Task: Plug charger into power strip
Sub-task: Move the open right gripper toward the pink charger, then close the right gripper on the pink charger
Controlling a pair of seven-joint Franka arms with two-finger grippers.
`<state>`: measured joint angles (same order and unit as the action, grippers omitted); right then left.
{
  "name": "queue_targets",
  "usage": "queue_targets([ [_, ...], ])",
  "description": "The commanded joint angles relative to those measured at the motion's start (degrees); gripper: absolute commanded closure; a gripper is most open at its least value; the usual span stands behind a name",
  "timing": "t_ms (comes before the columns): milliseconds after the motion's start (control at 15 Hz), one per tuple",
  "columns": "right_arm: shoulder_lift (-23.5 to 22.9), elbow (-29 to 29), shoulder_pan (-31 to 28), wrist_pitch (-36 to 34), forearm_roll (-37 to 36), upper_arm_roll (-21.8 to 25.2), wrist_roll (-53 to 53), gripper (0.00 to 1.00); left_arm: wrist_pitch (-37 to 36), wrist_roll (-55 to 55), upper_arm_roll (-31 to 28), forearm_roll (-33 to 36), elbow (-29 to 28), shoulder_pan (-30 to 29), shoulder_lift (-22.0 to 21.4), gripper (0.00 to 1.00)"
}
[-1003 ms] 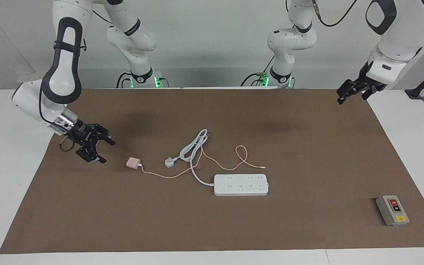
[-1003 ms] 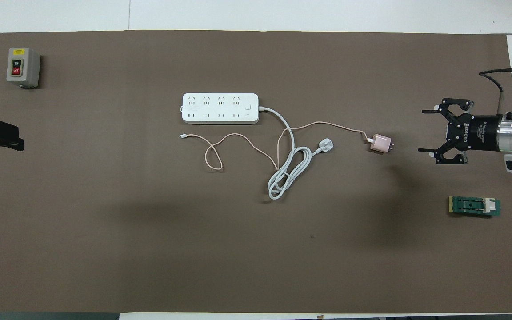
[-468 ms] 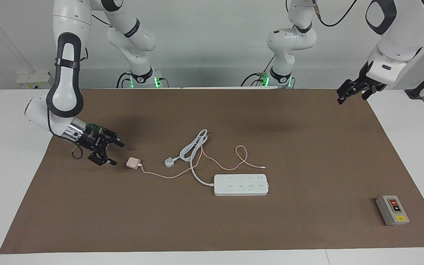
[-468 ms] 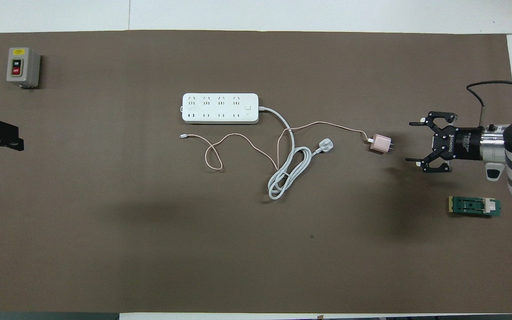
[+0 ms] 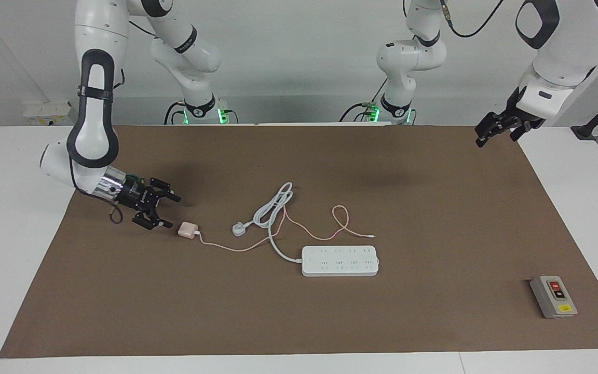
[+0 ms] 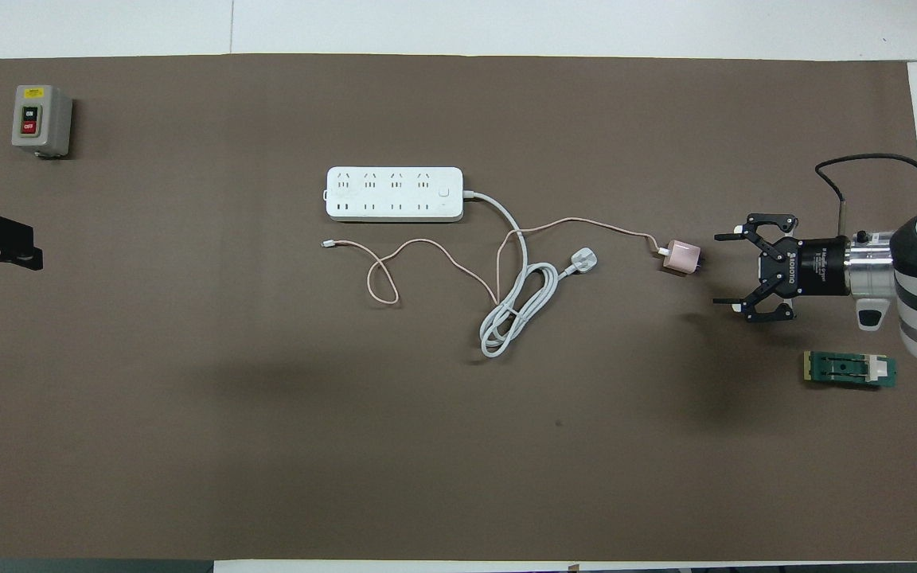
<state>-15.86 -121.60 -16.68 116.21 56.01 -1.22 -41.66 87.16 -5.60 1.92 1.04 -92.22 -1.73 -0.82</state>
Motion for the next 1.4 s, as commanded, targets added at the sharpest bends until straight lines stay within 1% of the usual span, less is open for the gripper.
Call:
queue_targets([
  [0,-0.9,-0.8,0.1,2.3,3.9,-0.4,3.3,0.00,-0.2,-0.1,-0.2,-0.4,-1.2,0.1,-1.2,0.00],
  [401,-3.2,-0.7,0.3,3.9,7.1,-0.5,6.2,0.00,-0.2,-0.1,-0.2,-0.4,-1.2,0.1,-1.2,0.00],
  [602,-3.6,-0.7,0.3,4.0,8.6,-0.7,6.3,0.00,-0.2,-0.1,-0.2,-0.4,-1.2,0.2,-1.2,0.00],
  [802,-3.7,-0.7,2.4,5.2,10.6,-0.7,6.5,0.00,-0.2,-0.1,-0.2,-0.4,-1.1,0.1,-1.2,0.00],
  [1003,-3.9,-0.7,3.7,6.5,10.9,-0.7,7.6,0.00,-0.1,0.0,-0.2,-0.4,-1.1,0.1,-1.2,0.00],
  [1337,-5.5,-0.7,3.4,7.2,11.1,-0.6,10.3,0.00,-0.2,0.0,-0.2,-0.4,-1.1,0.2,-1.2,0.00],
])
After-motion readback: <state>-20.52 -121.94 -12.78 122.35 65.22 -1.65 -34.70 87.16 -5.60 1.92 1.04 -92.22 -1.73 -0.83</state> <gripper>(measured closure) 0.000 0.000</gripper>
